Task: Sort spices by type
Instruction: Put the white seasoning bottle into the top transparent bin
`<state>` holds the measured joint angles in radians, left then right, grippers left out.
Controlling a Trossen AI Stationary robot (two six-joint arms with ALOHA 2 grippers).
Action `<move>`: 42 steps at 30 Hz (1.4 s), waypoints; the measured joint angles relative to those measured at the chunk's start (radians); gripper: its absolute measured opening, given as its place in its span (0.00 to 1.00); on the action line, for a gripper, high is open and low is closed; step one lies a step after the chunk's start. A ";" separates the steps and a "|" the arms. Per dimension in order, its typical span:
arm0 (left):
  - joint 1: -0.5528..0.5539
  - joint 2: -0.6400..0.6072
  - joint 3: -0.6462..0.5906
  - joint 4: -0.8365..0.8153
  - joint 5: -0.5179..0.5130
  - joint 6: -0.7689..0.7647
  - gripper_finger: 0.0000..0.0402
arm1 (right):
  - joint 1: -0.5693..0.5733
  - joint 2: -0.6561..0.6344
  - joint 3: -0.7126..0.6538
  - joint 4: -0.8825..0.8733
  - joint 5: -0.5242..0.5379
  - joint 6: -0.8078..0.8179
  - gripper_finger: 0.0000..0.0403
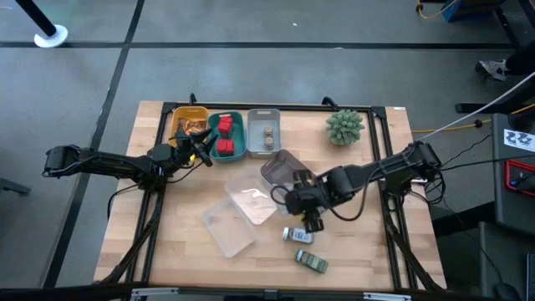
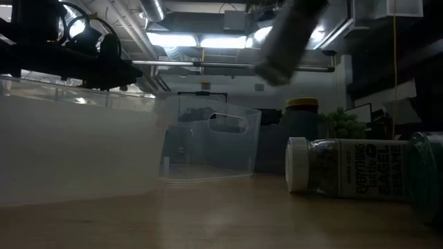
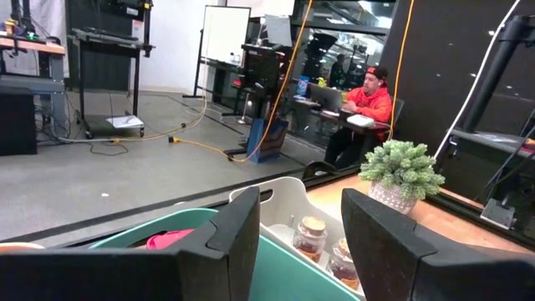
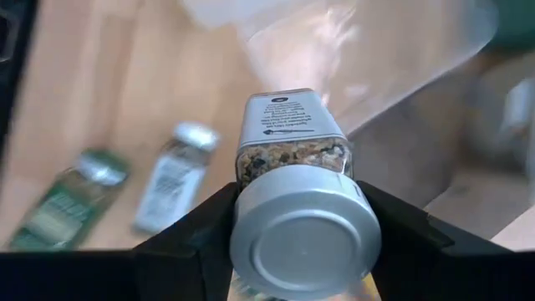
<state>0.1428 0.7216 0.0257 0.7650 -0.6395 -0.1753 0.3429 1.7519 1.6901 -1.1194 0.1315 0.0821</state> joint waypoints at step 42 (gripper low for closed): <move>0.000 0.001 0.000 -0.031 0.000 -0.012 0.39 | -0.134 0.263 -0.001 0.191 -0.036 -0.510 0.59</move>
<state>0.1427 0.7223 0.0254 0.7338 -0.6395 -0.1871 0.2089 2.0151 1.6890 -0.9289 0.0959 -0.4278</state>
